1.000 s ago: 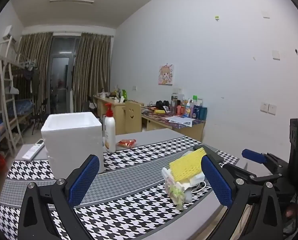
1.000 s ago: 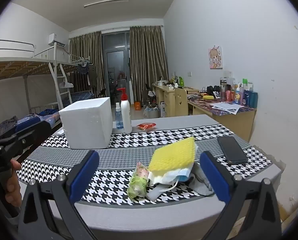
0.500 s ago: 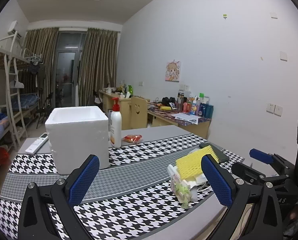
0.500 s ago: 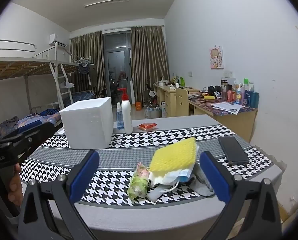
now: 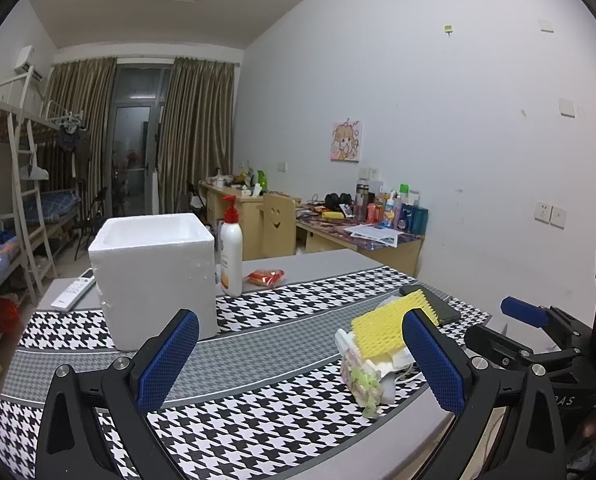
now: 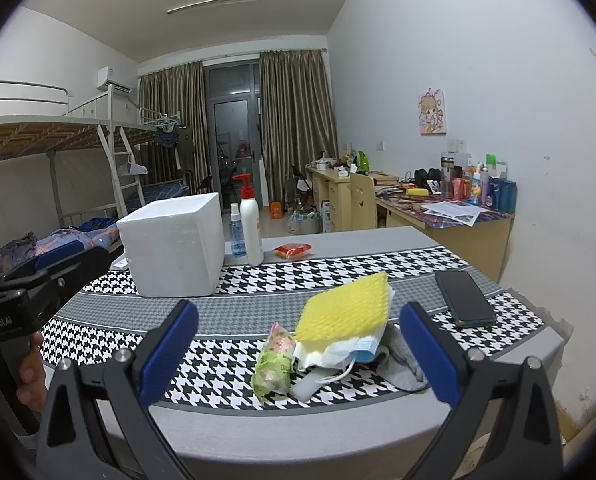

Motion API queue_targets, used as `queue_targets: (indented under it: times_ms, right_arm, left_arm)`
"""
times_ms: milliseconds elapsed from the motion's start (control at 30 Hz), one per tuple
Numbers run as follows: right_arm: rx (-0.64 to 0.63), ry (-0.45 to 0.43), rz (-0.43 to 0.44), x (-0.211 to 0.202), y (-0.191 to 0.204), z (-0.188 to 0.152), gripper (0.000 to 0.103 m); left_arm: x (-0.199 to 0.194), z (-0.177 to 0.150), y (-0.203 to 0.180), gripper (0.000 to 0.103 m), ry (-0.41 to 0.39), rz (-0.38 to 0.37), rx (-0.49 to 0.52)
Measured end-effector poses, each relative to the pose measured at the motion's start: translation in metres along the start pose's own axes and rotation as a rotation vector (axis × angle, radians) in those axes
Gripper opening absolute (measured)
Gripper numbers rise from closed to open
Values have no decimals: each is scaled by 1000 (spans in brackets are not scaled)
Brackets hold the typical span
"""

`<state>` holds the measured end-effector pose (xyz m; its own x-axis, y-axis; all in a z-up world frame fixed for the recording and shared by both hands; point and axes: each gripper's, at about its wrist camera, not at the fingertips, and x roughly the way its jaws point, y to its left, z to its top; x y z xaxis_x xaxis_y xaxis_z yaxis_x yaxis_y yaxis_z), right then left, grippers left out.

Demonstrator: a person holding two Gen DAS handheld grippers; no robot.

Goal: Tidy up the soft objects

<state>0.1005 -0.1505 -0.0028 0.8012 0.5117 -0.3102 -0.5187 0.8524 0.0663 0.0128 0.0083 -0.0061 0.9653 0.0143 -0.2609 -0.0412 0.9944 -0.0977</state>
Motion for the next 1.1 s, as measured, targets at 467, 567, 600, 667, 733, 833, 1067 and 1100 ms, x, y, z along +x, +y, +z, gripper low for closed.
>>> queue_targets:
  times_ms: [467, 567, 600, 667, 733, 833, 1067, 1100]
  right_arm:
    - [12, 5, 12, 1, -7, 1, 102]
    - [7, 7, 10, 1, -9, 2, 102]
    - [7, 10, 10, 1, -9, 2, 102]
    - [7, 14, 8, 2, -9, 2, 102]
    - [5, 14, 1, 2, -11, 2, 102]
    - [16, 14, -6, 3, -17, 2, 102]
    - [38, 32, -27, 12, -32, 0, 102]
    - [41, 38, -29, 14, -35, -1, 102]
  left_arm:
    - [4, 2, -7, 102, 6, 19, 15]
    - [6, 1, -8, 102, 14, 19, 13]
    - [7, 0, -9, 102, 15, 19, 11]
    - [9, 1, -10, 102, 16, 17, 12]
    - [12, 2, -12, 102, 18, 16, 13]
    - [19, 2, -16, 102, 30, 8, 18]
    - [46, -1, -22, 102, 85, -5, 13]
    - [50, -1, -23, 102, 93, -9, 13]
